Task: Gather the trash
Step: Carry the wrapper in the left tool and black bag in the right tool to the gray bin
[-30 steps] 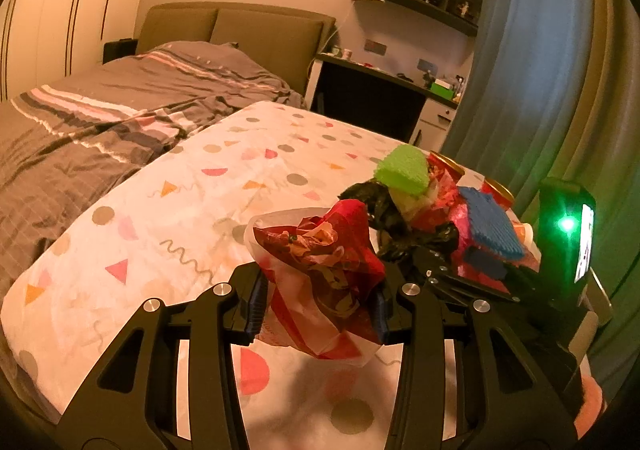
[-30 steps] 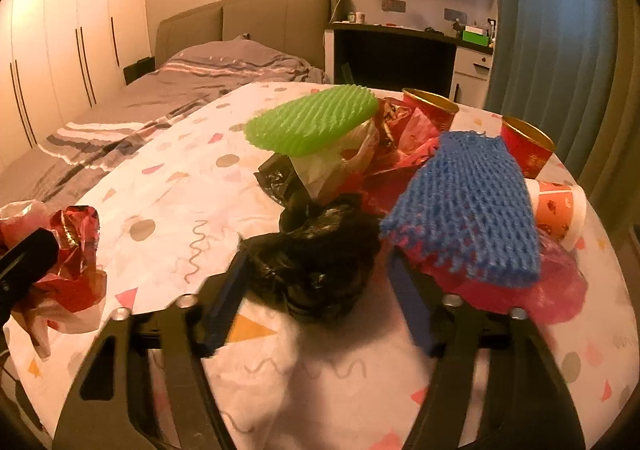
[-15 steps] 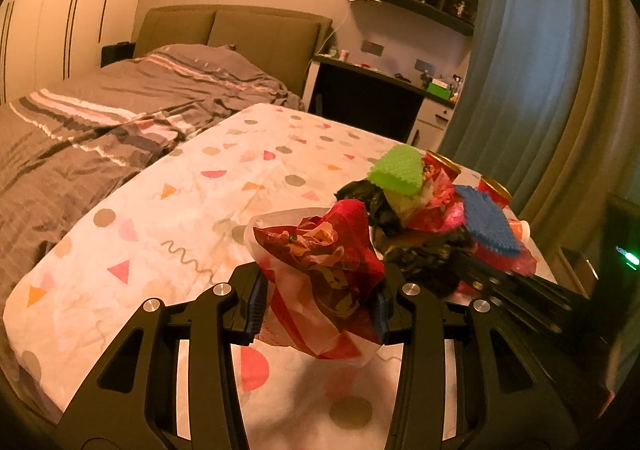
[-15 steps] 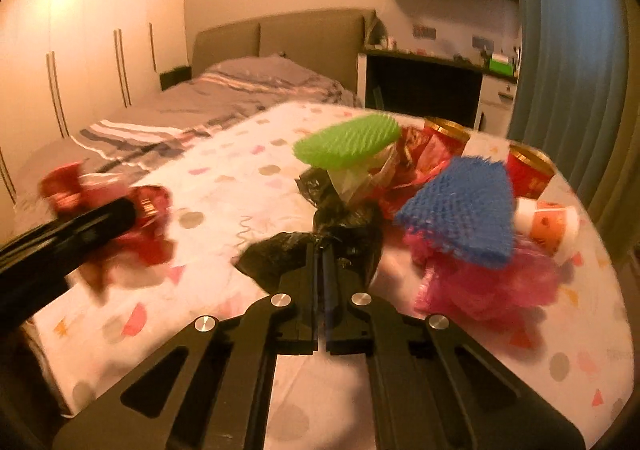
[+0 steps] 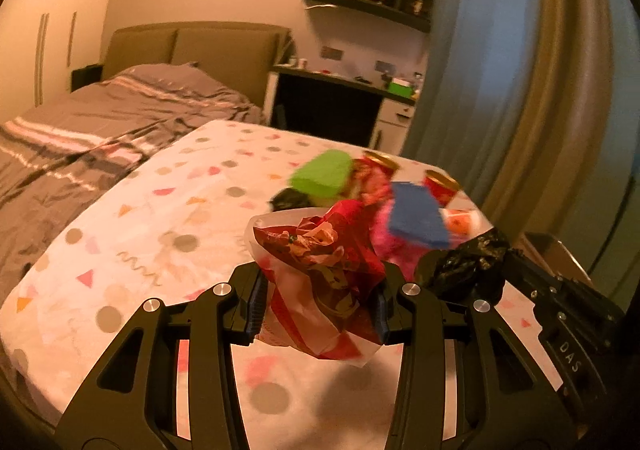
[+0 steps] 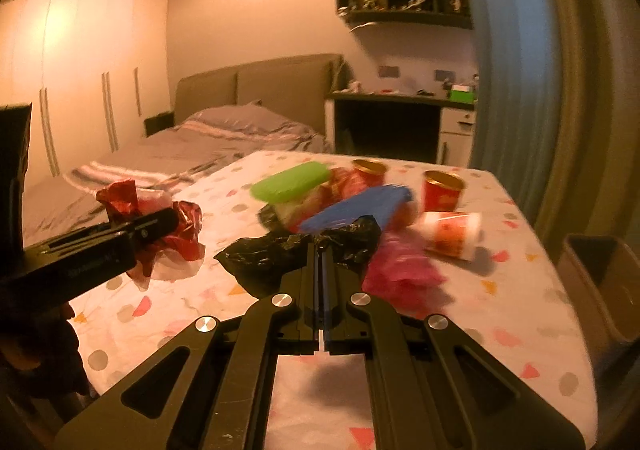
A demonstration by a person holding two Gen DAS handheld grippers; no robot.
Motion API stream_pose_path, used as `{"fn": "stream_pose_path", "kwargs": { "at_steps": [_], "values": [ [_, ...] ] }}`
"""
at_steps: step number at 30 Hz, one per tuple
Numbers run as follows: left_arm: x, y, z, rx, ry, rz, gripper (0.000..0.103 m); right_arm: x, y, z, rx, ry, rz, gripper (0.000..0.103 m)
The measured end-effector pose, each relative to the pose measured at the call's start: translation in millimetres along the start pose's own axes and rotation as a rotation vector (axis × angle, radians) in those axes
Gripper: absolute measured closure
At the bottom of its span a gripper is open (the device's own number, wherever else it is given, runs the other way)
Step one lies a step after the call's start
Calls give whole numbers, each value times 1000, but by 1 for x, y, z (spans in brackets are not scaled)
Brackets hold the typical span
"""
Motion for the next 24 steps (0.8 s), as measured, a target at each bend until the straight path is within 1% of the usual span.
{"fn": "stream_pose_path", "kwargs": {
  "at_steps": [8,13,20,24],
  "values": [
    [65,3,15,21,65,-122,63,52,-36,17,79,65,-73,101],
    [104,7,28,44,117,-177,63,87,-50,28,127,100,-127,101],
    [169,19,50,82,185,-267,63,143,-71,41,186,152,-219,101],
    [210,29,63,103,215,-327,63,183,-85,47,218,180,-291,101]
  ]
}}
Point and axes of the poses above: each gripper's, at about its wrist camera, not at the fingertips, and y roughly the way its jaws point, x to its right, z to its top, the point moved 8 cm from there along y, roughly the way its jaws point, and after that the axes turned 14 degrees about y, right-handed, at the moved point
